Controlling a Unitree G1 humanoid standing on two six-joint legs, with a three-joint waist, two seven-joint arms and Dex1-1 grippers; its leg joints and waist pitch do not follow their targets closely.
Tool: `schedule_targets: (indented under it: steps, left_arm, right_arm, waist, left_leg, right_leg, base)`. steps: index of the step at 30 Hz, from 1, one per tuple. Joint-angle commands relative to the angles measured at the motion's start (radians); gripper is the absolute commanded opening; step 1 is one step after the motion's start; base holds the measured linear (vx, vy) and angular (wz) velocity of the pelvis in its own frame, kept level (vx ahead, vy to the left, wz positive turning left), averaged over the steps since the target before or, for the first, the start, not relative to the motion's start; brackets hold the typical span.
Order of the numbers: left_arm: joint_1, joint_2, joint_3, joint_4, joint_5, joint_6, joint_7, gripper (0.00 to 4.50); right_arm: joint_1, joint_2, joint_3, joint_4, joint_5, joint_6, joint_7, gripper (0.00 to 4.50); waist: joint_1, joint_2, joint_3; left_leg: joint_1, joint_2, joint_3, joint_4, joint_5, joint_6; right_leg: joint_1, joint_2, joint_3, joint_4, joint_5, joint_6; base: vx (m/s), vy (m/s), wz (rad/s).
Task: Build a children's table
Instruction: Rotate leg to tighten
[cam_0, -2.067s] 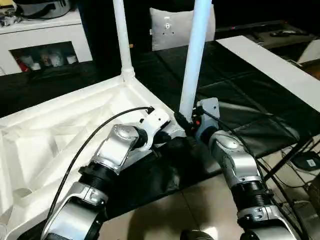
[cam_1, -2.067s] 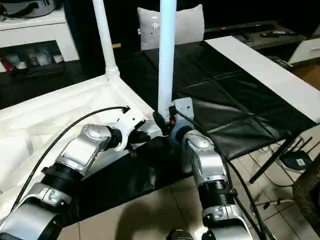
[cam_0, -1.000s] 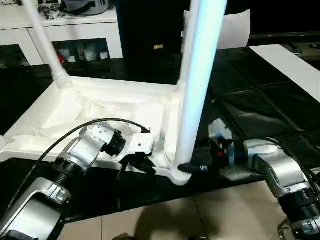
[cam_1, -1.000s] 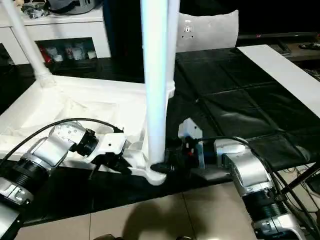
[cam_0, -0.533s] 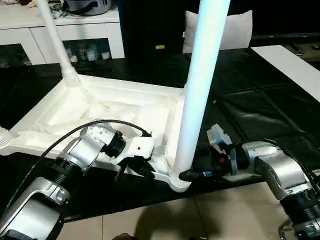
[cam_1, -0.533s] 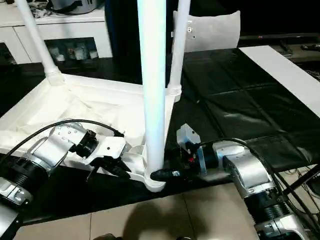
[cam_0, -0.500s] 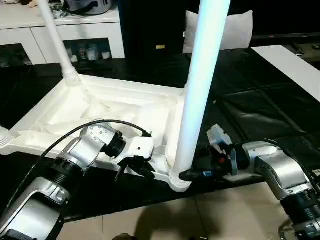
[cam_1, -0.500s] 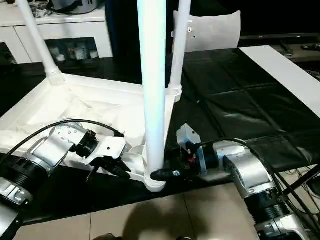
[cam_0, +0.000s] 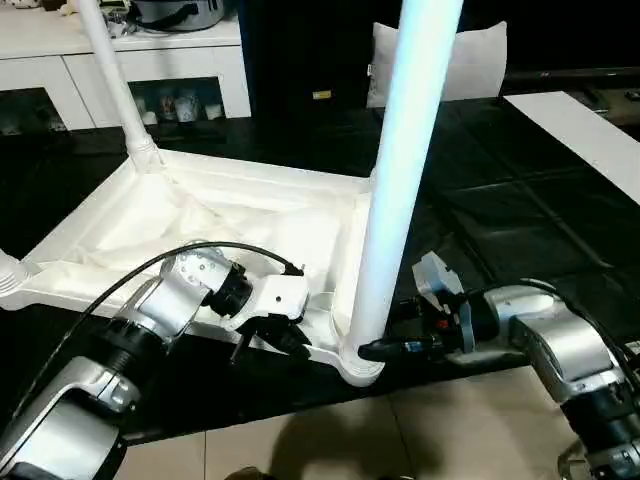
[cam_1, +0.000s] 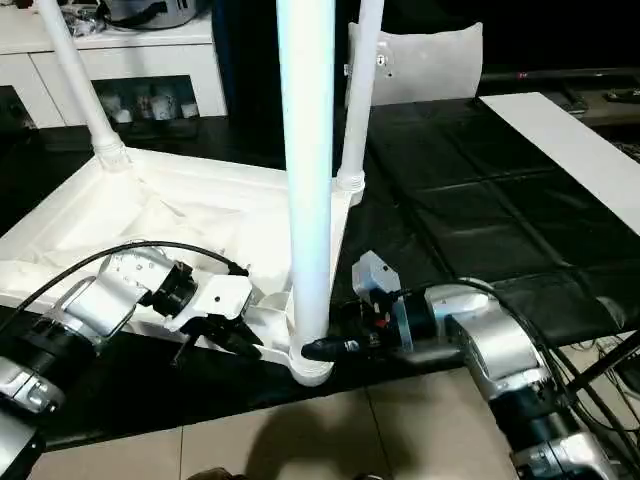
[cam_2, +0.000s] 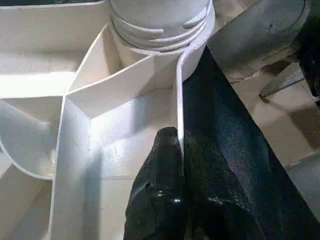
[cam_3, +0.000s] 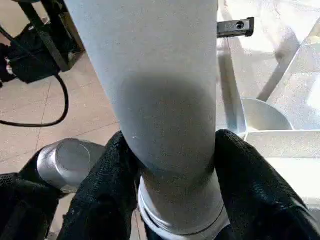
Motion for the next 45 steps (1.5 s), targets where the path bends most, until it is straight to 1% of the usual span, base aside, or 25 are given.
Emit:
schedule_targets:
  steps: [1,4,8,10,14,15,17,18,19,20,21,22,23,24,25,26,27,28,29,30,32,33,37,38,45]
  left_arm:
    - [0.015,-0.017,-0.019,-0.022,0.001,0.029,0.007,0.00]
    - [0.021,-0.023,-0.013,-0.032,-0.005,0.045,0.018,0.00]
    - [0.042,-0.067,0.023,-0.105,-0.047,0.213,0.079,0.00]
    - [0.049,-0.101,0.043,-0.133,-0.050,0.288,0.143,0.00]
    - [0.038,-0.181,0.082,-0.165,-0.049,0.421,0.273,0.00]
    - [0.030,-0.216,0.098,-0.179,-0.045,0.477,0.318,0.00]
    - [0.024,-0.239,0.107,-0.185,-0.045,0.510,0.343,0.00]
    - [0.019,-0.254,0.112,-0.188,-0.043,0.529,0.364,0.00]
    - [0.019,-0.254,0.112,-0.188,-0.043,0.529,0.364,0.00]
    - [-0.009,-0.310,0.138,-0.156,-0.030,0.558,0.465,0.00]
    - [-0.023,-0.336,0.153,-0.135,-0.025,0.565,0.513,0.00]
    - [-0.028,-0.344,0.158,-0.129,-0.023,0.566,0.530,0.00]
    - [-0.047,-0.376,0.181,-0.102,-0.015,0.568,0.600,0.00]
    - [-0.057,-0.392,0.197,-0.086,-0.012,0.565,0.639,0.00]
    - [-0.064,-0.402,0.208,-0.076,-0.003,0.563,0.670,0.00]
    - [-0.066,-0.406,0.211,-0.072,0.002,0.561,0.684,0.00]
    - [-0.068,-0.405,0.213,-0.064,0.018,0.553,0.707,0.00]
    - [-0.068,-0.405,0.213,-0.064,0.018,0.553,0.707,0.00]
    - [-0.069,-0.401,0.211,-0.061,0.025,0.547,0.713,0.00]
    - [-0.067,-0.391,0.212,-0.060,0.029,0.545,0.717,0.00]
    - [-0.058,-0.365,0.211,-0.054,0.042,0.526,0.716,0.00]
    - [-0.056,-0.356,0.212,-0.048,0.045,0.518,0.718,0.00]
    - [-0.049,-0.308,0.193,-0.031,0.050,0.460,0.677,0.00]
    - [-0.048,-0.296,0.189,-0.029,0.048,0.451,0.660,0.00]
    - [-0.045,-0.195,0.125,0.012,0.047,0.309,0.485,0.00]
  right_arm:
    - [0.023,0.004,0.030,-0.026,0.004,0.029,0.000,1.97]
    - [0.034,0.010,0.028,-0.031,0.004,0.032,-0.017,1.97]
    - [0.069,0.066,-0.001,-0.067,0.030,0.091,-0.122,1.96]
    - [0.087,0.109,-0.022,-0.078,0.023,0.103,-0.208,1.96]
    - [0.083,0.216,-0.065,-0.041,-0.037,0.089,-0.427,1.96]
    - [0.073,0.256,-0.083,-0.025,-0.058,0.099,-0.512,1.96]
    - [0.062,0.284,-0.096,-0.009,-0.076,0.099,-0.572,1.95]
    - [0.055,0.303,-0.103,-0.001,-0.080,0.100,-0.604,1.95]
    - [0.055,0.303,-0.103,-0.001,-0.080,0.100,-0.604,1.94]
    - [-0.005,0.405,-0.148,0.068,-0.096,0.103,-0.775,1.94]
    - [-0.025,0.437,-0.164,0.091,-0.100,0.105,-0.829,1.94]
    - [-0.033,0.447,-0.170,0.100,-0.102,0.104,-0.848,1.94]
    - [-0.065,0.486,-0.195,0.138,-0.113,0.098,-0.927,1.94]
    - [-0.086,0.506,-0.207,0.166,-0.116,0.079,-0.958,1.94]
    - [-0.099,0.516,-0.204,0.187,-0.130,0.054,-0.966,1.94]
    - [-0.103,0.519,-0.202,0.195,-0.137,0.041,-0.967,1.94]
    - [-0.108,0.525,-0.201,0.209,-0.146,0.016,-0.971,2.49]
    - [-0.108,0.525,-0.201,0.209,-0.146,0.016,-0.971,2.63]
    - [-0.109,0.527,-0.204,0.213,-0.146,0.009,-0.974,2.63]
    - [-0.111,0.528,-0.208,0.216,-0.151,-0.001,-0.983,2.66]
    - [-0.108,0.520,-0.215,0.211,-0.163,-0.018,-0.982,2.93]
    - [-0.106,0.517,-0.218,0.211,-0.166,-0.025,-0.985,3.05]
    - [-0.061,0.460,-0.191,0.152,-0.173,-0.068,-0.912,3.47]
    - [-0.044,0.443,-0.189,0.130,-0.163,-0.077,-0.881,3.47]
    - [0.047,0.298,-0.191,0.007,-0.099,-0.095,-0.665,4.07]
  waist:
    - [-0.010,-0.009,-0.070]
    - [-0.010,-0.008,-0.070]
    - [-0.016,-0.010,-0.066]
    - [-0.026,-0.010,-0.060]
    - [-0.070,-0.010,-0.051]
    - [-0.093,-0.008,-0.047]
    - [-0.114,-0.003,-0.046]
    - [-0.121,0.030,-0.033]
    - [-0.095,0.033,-0.028]
    - [-0.079,0.030,-0.026]
    - [-0.100,-0.036,-0.050]
    - [-0.100,-0.036,-0.050]
    - [-0.107,-0.073,-0.047]
    - [-0.091,-0.046,-0.058]
    - [-0.074,-0.001,-0.076]
    - [-0.088,-0.030,-0.070]
    - [-0.104,0.001,-0.085]
    - [-0.104,0.001,-0.085]
    - [-0.109,0.001,-0.084]
    - [-0.108,-0.001,-0.082]
    - [-0.101,-0.005,-0.079]
    - [-0.094,-0.002,-0.079]
    - [-0.085,-0.003,-0.077]
    - [-0.080,-0.012,-0.077]
    - [-0.060,-0.009,-0.073]
  left_leg:
    - [0.028,0.057,-0.020,-0.087,-0.377,0.001]
    - [0.028,0.056,-0.022,-0.086,-0.383,-0.001]
    - [0.030,0.056,-0.023,-0.089,-0.406,-0.010]
    - [0.037,0.050,-0.027,-0.085,-0.460,-0.021]
    - [0.041,0.041,-0.044,-0.078,-0.557,-0.049]
    - [0.039,0.041,-0.051,-0.078,-0.602,-0.056]
    - [0.038,0.044,-0.060,-0.083,-0.652,-0.056]
    - [-0.017,0.094,-0.080,-0.179,-0.851,-0.084]
    - [-0.058,0.107,-0.068,-0.230,-0.921,-0.098]
    - [-0.057,0.099,-0.042,-0.242,-0.941,-0.088]
    - [0.047,0.029,-0.039,-0.083,-0.668,-0.105]
    - [0.047,0.029,-0.039,-0.083,-0.668,-0.105]
    - [0.087,-0.036,-0.042,0.137,-0.262,-0.055]
    - [-0.043,-0.025,-0.078,0.082,-0.127,-0.039]
    - [-0.034,0.012,-0.083,-0.008,-0.101,-0.055]
    - [-0.033,0.011,-0.071,-0.017,-0.121,-0.031]
    - [-0.022,0.033,-0.079,-0.034,-0.070,0.023]
    - [-0.022,0.033,-0.079,-0.034,-0.070,0.023]
    - [-0.022,0.037,-0.073,-0.036,-0.114,0.057]
    - [-0.021,0.035,-0.069,-0.036,-0.129,0.065]
    - [-0.021,0.032,-0.060,-0.039,-0.156,0.071]
    - [-0.011,0.034,-0.055,-0.040,-0.167,0.065]
    - [-0.012,0.040,-0.054,-0.045,-0.147,0.068]
    - [-0.011,0.042,-0.053,-0.046,-0.143,0.071]
    - [-0.005,0.045,-0.051,-0.051,-0.175,0.075]
  right_leg:
    - [0.035,-0.044,0.044,-0.065,-0.470,-0.157]
    - [0.034,-0.045,0.043,-0.066,-0.481,-0.154]
    - [0.032,-0.045,0.043,-0.070,-0.520,-0.141]
    - [0.023,-0.045,0.035,-0.084,-0.619,-0.104]
    - [0.018,-0.041,0.003,-0.109,-0.747,-0.033]
    - [0.023,-0.037,-0.016,-0.120,-0.758,-0.015]
    - [0.036,-0.033,-0.040,-0.129,-0.759,0.006]
    - [0.118,-0.008,-0.045,0.013,-0.523,-0.027]
    - [0.146,0.004,-0.024,0.121,-0.344,-0.048]
    - [0.129,0.015,-0.021,0.128,-0.234,-0.048]
    - [0.019,-0.055,0.062,-0.011,-0.807,-0.006]
    - [0.019,-0.055,0.062,-0.011,-0.807,-0.006]
    - [-0.066,-0.131,0.055,-0.155,-1.191,0.028]
    - [0.067,-0.145,0.083,-0.076,-1.030,0.013]
    - [0.066,-0.082,0.045,-0.034,-0.680,-0.058]
    - [0.042,-0.038,0.039,-0.025,-0.540,-0.070]
    - [0.060,-0.032,0.032,0.004,-0.210,-0.195]
    - [0.060,-0.032,0.032,0.004,-0.210,-0.195]
    - [0.060,-0.037,0.031,-0.007,-0.158,-0.244]
    - [0.060,-0.038,0.033,-0.012,-0.160,-0.251]
    - [0.064,-0.039,0.034,-0.024,-0.207,-0.248]
    - [0.057,-0.040,0.034,-0.031,-0.239,-0.241]
    - [0.060,-0.036,0.034,-0.028,-0.222,-0.230]
    - [0.060,-0.038,0.034,-0.029,-0.216,-0.228]
    - [0.058,-0.039,0.039,-0.029,-0.239,-0.221]
  base:
    - [0.000,0.000,0.00]
    - [0.000,0.000,0.00]
    - [0.000,0.000,0.00]
    - [0.000,0.000,0.00]
    - [0.000,0.000,0.00]
    - [0.000,0.000,0.00]
    - [-0.055,0.021,-0.07]
    - [-0.084,0.033,-0.08]
    - [-0.079,-0.007,0.03]
    - [0.000,0.000,0.00]
    - [0.001,-0.086,-0.05]
    - [-0.042,-0.107,-0.22]
    - [-0.042,-0.107,-0.22]
    - [0.008,-0.034,-0.35]
    - [0.058,-0.005,-0.07]
    - [0.058,-0.005,-0.07]
    - [0.000,0.000,0.00]
    - [0.000,0.000,0.00]
    - [0.000,0.000,0.00]
    - [0.000,0.000,0.00]
    - [0.000,0.000,0.00]
    - [0.000,0.000,0.00]
    - [0.000,0.000,0.00]
    - [0.000,0.000,0.00]
    - [0.000,0.000,0.00]
